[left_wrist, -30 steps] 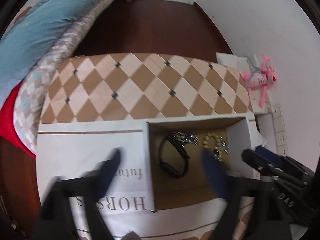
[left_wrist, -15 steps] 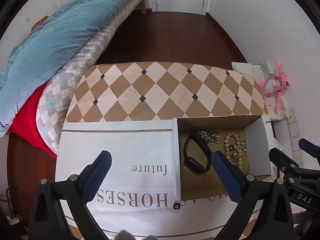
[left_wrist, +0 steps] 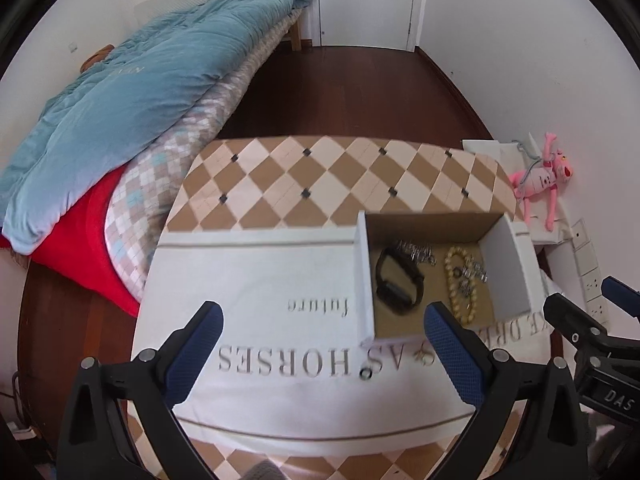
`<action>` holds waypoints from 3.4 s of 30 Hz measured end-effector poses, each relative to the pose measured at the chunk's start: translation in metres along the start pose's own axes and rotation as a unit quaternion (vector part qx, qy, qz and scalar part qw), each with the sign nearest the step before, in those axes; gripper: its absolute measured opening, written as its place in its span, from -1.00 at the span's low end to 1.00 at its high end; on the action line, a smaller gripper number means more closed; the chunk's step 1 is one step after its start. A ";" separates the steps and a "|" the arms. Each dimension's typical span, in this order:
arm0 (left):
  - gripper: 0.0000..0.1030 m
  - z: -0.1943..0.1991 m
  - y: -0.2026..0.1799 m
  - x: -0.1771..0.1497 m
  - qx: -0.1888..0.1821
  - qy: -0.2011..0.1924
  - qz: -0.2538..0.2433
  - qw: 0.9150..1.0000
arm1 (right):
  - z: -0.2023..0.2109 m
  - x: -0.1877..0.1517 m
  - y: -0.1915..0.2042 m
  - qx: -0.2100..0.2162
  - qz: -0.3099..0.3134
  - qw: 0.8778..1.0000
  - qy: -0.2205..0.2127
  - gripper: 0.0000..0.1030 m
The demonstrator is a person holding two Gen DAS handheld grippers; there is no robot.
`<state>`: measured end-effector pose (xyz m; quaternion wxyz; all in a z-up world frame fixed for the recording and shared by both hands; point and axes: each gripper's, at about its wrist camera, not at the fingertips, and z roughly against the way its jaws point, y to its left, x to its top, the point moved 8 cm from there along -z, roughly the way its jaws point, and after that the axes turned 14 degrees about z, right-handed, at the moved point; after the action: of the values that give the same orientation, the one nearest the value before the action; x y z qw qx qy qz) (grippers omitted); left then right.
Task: Organize jewelry
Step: 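Lift both open tools away from the box, then grasp the remaining gold stud with the right tool while the left tool grasps the last black ring, then lower the stud and ring into the white box while both tools open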
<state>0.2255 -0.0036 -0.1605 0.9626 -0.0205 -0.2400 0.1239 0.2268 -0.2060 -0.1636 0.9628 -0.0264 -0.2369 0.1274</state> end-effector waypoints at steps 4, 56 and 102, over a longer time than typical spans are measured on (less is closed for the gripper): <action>0.99 -0.015 0.017 -0.036 0.012 0.020 0.003 1.000 | -0.006 -0.029 0.015 0.017 -0.010 1.000 -0.001 1.00; -0.01 -0.097 -0.023 -0.104 0.004 0.085 -0.008 0.996 | -0.079 -0.102 0.005 0.020 -0.061 0.998 -0.002 -0.77; -0.79 -0.059 -0.077 -0.012 -0.100 0.126 0.013 0.987 | -0.062 0.001 -0.011 0.129 -0.078 0.989 -0.001 -0.76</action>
<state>0.2601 -0.0795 -0.2103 0.9765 -0.1355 -0.1273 0.1086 0.2591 -0.2153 -0.2165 0.9648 0.1170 -0.2211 0.0811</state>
